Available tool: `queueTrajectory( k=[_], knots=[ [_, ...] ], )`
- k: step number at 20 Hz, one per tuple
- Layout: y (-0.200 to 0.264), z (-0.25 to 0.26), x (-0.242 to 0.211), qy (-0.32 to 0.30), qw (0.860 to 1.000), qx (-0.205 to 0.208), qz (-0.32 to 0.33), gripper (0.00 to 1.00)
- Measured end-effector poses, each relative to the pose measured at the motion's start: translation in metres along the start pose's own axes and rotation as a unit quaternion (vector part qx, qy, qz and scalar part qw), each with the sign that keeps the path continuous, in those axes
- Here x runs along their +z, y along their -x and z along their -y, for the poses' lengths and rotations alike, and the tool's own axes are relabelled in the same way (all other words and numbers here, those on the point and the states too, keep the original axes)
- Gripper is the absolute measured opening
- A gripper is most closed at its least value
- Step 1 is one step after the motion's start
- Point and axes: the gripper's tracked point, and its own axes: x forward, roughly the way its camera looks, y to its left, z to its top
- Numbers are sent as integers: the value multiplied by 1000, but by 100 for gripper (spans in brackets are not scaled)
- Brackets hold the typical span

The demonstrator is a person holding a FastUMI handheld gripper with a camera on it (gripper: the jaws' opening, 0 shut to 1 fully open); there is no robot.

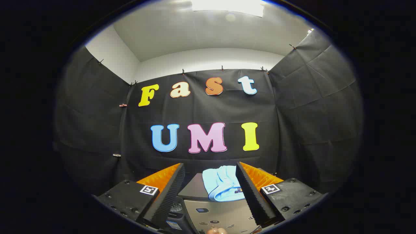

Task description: Put the clothes into the washing machine and then close the washing machine lid.

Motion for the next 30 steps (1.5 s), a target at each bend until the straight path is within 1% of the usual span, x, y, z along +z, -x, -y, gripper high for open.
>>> queueTrajectory(
  k=[16, 23, 26, 30],
  knots=[
    [-10, 0, -11, 10, 1000, -2, -8, 99],
    [-19, 9, -9, 8, 1000, -10, -1, 99],
    [-33, 13, -11, 8, 1000, -11, -7, 99],
    [-65, 24, -19, 20, 999, -16, -29, 99]
  ],
)
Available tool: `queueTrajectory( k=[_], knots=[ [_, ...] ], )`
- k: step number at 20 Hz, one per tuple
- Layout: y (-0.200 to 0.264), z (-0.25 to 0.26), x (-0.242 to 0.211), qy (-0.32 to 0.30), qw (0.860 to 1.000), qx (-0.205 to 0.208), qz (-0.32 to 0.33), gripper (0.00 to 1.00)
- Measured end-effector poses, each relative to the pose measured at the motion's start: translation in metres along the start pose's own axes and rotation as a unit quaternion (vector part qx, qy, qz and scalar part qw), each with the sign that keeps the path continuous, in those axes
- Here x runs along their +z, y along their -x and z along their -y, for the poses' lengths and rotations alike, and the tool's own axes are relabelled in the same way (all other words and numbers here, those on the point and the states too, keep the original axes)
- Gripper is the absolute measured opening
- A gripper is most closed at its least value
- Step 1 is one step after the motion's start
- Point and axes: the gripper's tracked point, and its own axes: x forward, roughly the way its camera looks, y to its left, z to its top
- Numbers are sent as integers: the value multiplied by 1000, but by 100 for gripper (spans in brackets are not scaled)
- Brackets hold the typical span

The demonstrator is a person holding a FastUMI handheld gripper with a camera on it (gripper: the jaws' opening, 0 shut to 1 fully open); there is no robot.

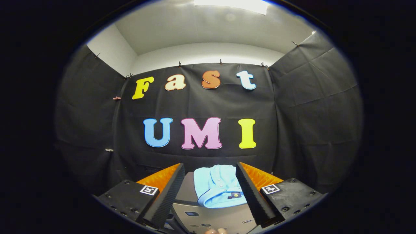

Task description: Put the clothes into the washing machine and then close the washing machine lid.

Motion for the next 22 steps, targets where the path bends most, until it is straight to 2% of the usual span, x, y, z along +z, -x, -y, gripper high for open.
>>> queueTrajectory(
  k=[9, 12, 15, 22],
  knots=[
    [-111, 30, -25, -2, 997, -24, -76, 100],
    [-146, 31, -31, 0, 994, -11, -107, 99],
    [-184, 40, -45, 37, 989, -26, -144, 100],
    [-246, 43, -95, 33, 972, -11, -233, 99]
  ],
)
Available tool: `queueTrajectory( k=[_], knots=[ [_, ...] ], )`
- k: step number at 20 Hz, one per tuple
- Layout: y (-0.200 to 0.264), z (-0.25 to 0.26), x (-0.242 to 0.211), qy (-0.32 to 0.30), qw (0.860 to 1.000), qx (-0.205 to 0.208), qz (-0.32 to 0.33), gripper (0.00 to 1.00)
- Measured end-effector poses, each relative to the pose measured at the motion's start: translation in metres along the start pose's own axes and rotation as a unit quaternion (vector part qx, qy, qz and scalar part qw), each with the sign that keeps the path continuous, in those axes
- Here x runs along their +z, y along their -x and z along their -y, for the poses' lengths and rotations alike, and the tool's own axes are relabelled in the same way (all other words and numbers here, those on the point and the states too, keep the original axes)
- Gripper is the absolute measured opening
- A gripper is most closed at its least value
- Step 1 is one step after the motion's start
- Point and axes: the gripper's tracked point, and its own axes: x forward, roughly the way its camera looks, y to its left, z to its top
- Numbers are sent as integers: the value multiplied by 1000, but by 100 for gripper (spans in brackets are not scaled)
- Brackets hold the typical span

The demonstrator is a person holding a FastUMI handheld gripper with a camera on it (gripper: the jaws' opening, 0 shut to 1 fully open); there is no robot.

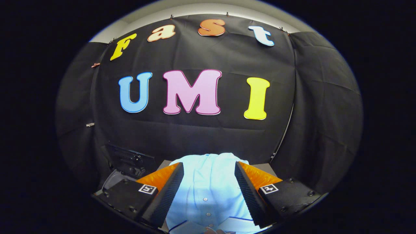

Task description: Put the clothes into the washing machine and then close the washing machine lid.

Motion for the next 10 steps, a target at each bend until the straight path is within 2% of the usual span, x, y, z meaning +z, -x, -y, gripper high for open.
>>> queueTrajectory(
  k=[5, 10],
  knots=[
    [-49, 10, -36, 8, 997, -10, -78, 99],
    [-77, 19, -68, 3, 989, -22, -148, 100]
  ],
)
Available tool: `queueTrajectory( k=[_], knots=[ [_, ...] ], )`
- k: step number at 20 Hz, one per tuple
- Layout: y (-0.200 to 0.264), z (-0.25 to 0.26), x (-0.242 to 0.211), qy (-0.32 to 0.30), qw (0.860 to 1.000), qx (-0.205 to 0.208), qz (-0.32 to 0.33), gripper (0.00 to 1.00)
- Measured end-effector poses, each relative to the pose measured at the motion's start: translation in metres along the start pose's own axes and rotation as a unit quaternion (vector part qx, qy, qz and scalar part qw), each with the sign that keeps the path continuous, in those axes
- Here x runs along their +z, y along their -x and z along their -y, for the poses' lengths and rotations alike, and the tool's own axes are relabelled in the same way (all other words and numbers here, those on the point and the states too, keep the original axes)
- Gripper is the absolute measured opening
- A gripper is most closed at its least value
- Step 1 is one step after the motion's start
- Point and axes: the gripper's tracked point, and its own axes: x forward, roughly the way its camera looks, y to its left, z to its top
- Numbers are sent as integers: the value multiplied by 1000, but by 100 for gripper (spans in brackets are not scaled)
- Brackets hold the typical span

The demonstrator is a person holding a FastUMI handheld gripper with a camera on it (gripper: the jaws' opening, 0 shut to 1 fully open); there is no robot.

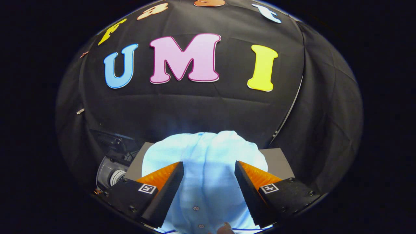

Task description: Put the clothes into the washing machine and then close the washing machine lid.

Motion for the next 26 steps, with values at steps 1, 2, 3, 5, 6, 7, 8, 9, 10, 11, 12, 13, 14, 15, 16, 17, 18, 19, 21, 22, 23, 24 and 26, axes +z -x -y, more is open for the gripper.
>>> queueTrajectory(
  k=[1, 2, 3, 5, 6, 7, 8, 9, 10, 11, 12, 13, 14, 15, 16, 17, 18, 19, 21, 22, 23, 24, 26],
  knots=[
    [-4, 2, -5, 2, 1000, -3, -11, 100],
    [-7, 1, -11, 6, 1000, -5, -23, 100],
    [-10, 2, -16, 7, 999, -6, -34, 99],
    [-15, 4, -22, 3, 999, -8, -49, 99],
    [-17, 4, -25, 1, 999, -8, -54, 100],
    [-19, 4, -26, 2, 998, -7, -59, 100],
    [-21, 4, -28, 1, 998, -5, -66, 100],
    [-23, 4, -30, -5, 997, -1, -74, 100],
    [-23, 3, -31, -12, 997, 4, -82, 100],
    [-22, 2, -31, -18, 996, 11, -87, 100],
    [-23, 2, -33, -15, 995, 16, -93, 100],
    [-23, 1, -32, -7, 995, 20, -94, 100],
    [-25, -3, -33, 5, 995, 32, -96, 97],
    [-25, -5, -33, 14, 994, 42, -96, 93],
    [-24, -3, -31, 16, 994, 43, -96, 75],
    [-25, -2, -30, 14, 994, 41, -99, 58],
    [-22, -2, -29, 16, 994, 43, -98, 40],
    [-27, -1, -29, 2, 995, 41, -92, 40],
    [-26, -3, -31, 0, 995, 43, -86, 15],
    [-22, -3, -24, -4, 996, 43, -76, 15],
    [-21, -1, -28, -3, 996, 42, -77, 6],
    [-20, -1, -30, -2, 997, 38, -72, 5],
    [-12, -1, -27, -4, 997, 39, -60, 5]
  ],
)
